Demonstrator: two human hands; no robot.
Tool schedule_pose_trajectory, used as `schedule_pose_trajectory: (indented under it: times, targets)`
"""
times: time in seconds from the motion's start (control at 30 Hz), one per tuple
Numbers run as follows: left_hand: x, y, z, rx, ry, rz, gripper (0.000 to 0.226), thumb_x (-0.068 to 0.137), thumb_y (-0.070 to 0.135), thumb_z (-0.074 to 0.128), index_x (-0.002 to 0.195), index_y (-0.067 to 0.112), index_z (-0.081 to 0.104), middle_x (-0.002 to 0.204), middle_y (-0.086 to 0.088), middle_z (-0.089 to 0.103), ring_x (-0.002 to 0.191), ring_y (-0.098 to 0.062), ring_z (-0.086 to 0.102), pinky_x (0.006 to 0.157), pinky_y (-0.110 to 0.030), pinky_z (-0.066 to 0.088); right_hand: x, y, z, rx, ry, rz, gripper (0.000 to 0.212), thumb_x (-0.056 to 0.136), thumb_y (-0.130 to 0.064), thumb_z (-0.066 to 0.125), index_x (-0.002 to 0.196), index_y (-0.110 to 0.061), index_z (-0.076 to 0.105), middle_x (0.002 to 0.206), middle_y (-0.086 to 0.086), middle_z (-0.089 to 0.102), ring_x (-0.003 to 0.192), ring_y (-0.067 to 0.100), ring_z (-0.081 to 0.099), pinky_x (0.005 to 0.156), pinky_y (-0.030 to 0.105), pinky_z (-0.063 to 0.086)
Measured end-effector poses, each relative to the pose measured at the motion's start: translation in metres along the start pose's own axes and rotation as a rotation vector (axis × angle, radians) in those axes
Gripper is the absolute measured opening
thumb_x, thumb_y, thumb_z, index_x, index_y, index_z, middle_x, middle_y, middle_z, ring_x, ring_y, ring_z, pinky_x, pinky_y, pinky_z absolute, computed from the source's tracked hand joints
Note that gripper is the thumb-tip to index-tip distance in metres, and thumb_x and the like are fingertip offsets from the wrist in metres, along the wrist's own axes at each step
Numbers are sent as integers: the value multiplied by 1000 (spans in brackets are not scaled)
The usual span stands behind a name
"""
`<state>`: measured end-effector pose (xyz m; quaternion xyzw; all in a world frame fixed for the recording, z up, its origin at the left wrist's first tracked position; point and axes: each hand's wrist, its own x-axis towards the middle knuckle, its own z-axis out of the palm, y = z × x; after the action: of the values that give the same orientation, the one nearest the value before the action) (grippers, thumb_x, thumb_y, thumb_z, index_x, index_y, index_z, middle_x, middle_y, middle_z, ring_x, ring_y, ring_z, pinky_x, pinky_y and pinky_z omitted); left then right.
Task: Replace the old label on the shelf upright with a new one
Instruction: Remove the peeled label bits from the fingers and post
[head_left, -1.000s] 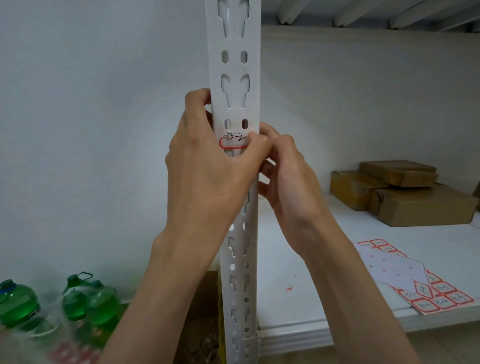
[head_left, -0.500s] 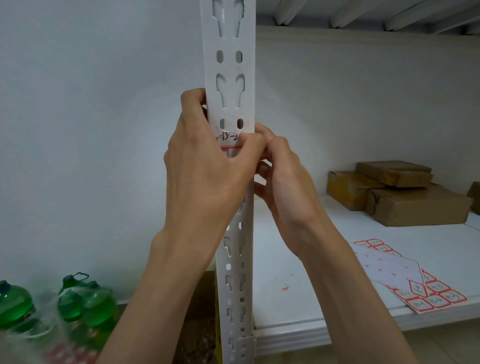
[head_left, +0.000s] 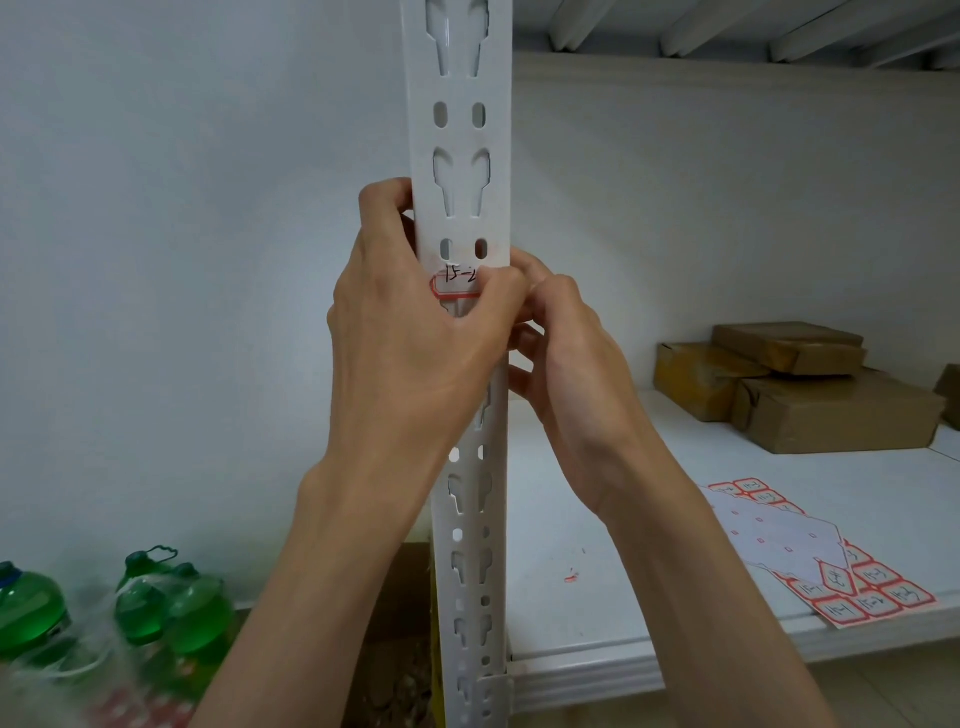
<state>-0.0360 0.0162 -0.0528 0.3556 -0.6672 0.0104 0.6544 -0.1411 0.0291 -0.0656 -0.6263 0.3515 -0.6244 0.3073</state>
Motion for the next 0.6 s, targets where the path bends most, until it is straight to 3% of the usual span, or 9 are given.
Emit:
schedule_pose_trajectory:
  times: [0.2,0.33,0.4,0.5,0.6]
  targets:
    - [7,-10,-19,-74,-124,31,42,88,30,65,124,29,45,103,20,61,86,3,62,67,-14,53,1,2,1,1,-6,3,33,103,-30,32,123,-38,58,99,-21,70,99,6,68,93,35,58]
    - [6,-10,-21,-68,-151,46,58,79,40,67,130,25,46,104,22,59,87,5,63,66,-11,52,2,2,0,-8,0,11,34,107,-27,30,111,-47,57,86,-25,71,95,1,69,90,33,58]
    - [5,-8,-18,-46,-132,44,62,76,45,68,130,26,46,104,22,59,87,6,62,68,-8,50,2,2,0,-12,10,16,34,107,-30,30,107,-50,57,91,-22,72,97,3,69,91,34,57]
    - [4,-5,-15,-8,-97,25,60,74,48,69,126,29,45,104,22,59,85,5,63,69,-6,49,1,3,1,-2,22,20,33,101,-38,32,117,-44,61,111,-8,72,104,10,68,95,40,57]
    - [4,0,-12,56,-54,12,57,70,48,71,117,33,43,92,24,59,81,4,63,70,-14,52,0,1,2,7,20,26,40,106,-34,29,134,-33,58,117,-7,71,108,10,66,97,41,56]
